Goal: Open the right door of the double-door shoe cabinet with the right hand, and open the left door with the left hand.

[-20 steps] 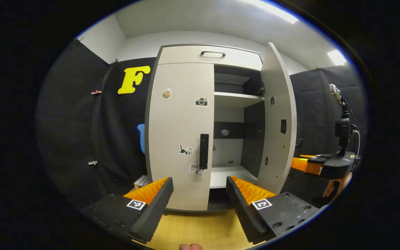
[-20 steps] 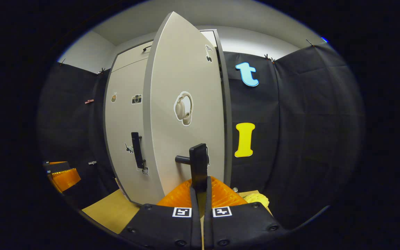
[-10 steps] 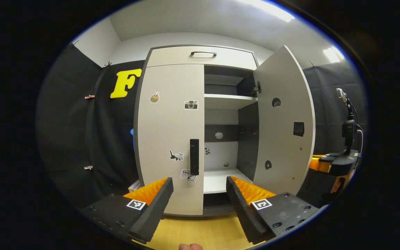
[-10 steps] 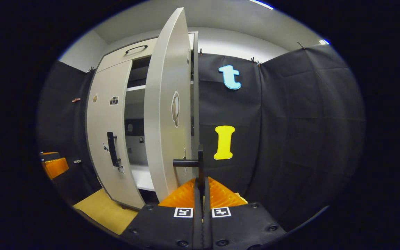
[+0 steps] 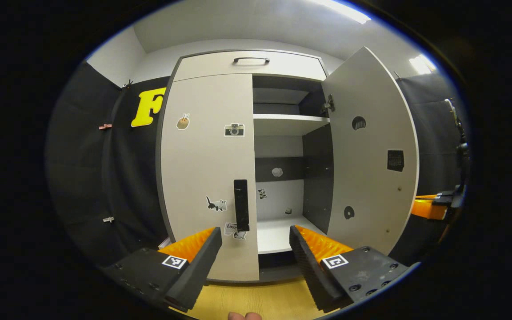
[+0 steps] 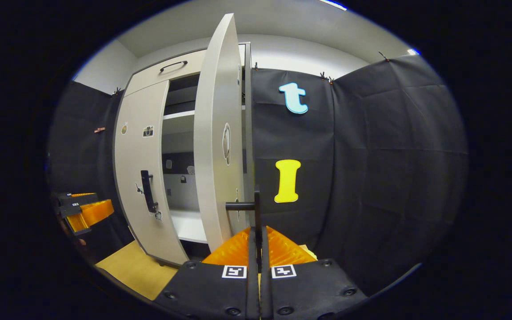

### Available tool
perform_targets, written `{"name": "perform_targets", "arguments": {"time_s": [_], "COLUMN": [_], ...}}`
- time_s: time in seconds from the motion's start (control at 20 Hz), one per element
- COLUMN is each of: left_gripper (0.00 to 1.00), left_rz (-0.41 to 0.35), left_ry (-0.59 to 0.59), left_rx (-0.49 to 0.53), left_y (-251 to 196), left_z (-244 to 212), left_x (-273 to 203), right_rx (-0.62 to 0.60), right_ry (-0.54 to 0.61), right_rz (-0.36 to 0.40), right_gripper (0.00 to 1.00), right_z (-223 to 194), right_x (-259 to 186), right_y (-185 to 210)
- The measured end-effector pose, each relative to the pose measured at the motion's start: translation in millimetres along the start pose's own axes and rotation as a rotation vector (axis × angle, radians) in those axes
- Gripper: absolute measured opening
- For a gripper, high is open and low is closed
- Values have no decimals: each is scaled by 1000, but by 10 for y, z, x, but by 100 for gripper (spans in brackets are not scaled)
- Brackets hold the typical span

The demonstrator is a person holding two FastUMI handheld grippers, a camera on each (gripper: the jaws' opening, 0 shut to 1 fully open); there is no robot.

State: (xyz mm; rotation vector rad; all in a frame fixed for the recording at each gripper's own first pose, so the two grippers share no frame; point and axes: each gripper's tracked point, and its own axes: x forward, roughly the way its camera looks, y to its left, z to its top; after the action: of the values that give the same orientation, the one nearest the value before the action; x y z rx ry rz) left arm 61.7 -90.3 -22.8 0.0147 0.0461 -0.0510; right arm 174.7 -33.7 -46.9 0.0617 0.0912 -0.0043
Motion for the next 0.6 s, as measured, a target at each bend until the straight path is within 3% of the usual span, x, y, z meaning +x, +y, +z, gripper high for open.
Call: {"name": "perform_targets", "arguments": {"time_s": [0.05,0.1,0.15,0.3,0.45,0.6], "left_gripper": [95,95,95,95,95,95], "left_rz": [1,4,7,12,43,74], "left_ry": [-2,-6,-8,-18,-30,-27], "left_rx": [7,15,17,8,9,-3], "left_y": [15,33,49,93,199,290], "left_z": [5,21,19,70,121,111], "left_x": [67,156,224,508,767,1054], "right_rx": [-4,-6,-2,23,47,38], "right_ry": [-1,-7,-12,-23,-16,-18], "right_rz": [2,-4,-11,-3,-8,-39], "right_gripper": [6,13,27,46,89,96], "right_z": [2,5,11,41,12,1], "right_x": [-17,-24,-33,-95,-133,-165], "right_y": [-7,-30,-42,-19,-22,-87]}}
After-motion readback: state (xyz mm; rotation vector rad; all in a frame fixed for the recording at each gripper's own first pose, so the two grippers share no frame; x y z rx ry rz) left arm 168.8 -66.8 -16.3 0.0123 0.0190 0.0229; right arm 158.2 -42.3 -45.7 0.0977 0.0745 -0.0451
